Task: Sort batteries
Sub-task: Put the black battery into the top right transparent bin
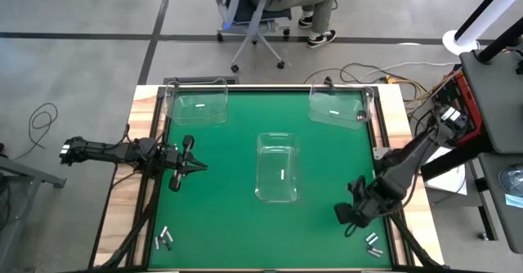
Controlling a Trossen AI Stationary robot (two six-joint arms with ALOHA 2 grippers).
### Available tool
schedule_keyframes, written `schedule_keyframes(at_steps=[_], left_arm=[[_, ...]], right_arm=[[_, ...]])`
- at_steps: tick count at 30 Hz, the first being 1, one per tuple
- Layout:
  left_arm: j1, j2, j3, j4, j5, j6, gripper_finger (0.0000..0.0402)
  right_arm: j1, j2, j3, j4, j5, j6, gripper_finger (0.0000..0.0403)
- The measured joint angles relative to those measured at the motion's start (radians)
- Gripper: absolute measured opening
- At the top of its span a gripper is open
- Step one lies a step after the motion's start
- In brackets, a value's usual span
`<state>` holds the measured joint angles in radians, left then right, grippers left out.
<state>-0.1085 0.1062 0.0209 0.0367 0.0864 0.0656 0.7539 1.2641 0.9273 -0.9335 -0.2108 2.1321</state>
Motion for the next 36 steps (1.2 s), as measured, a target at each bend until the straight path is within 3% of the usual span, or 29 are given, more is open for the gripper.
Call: schedule_keyframes(at_steps=[3,9,22,29,36], left_arm=[[0.000,0.000,0.000,0.000,0.000,0.000,0.0007],[0.000,0.000,0.000,-0.001,0.000,0.000,0.0007],[0.000,0.000,0.000,0.000,0.000,0.000,0.0007],[0.000,0.000,0.000,0.000,0.000,0.000,0.0007],[0.000,0.000,0.000,0.000,0.000,0.000,0.0007]], right_arm=[[-0.009,0.040,0.000,-0.014,-0.073,-0.010,0.0258],[-0.025,0.020,-0.043,-0.203,-0.047,0.154,0.0271],[-0.255,-0.180,-0.312,-0.160,0.015,0.149,0.0197],[-0.314,-0.281,-0.453,-0.079,0.002,0.167,0.0169],[-0.349,-0.303,-0.498,-0.067,-0.016,0.138,0.0149]])
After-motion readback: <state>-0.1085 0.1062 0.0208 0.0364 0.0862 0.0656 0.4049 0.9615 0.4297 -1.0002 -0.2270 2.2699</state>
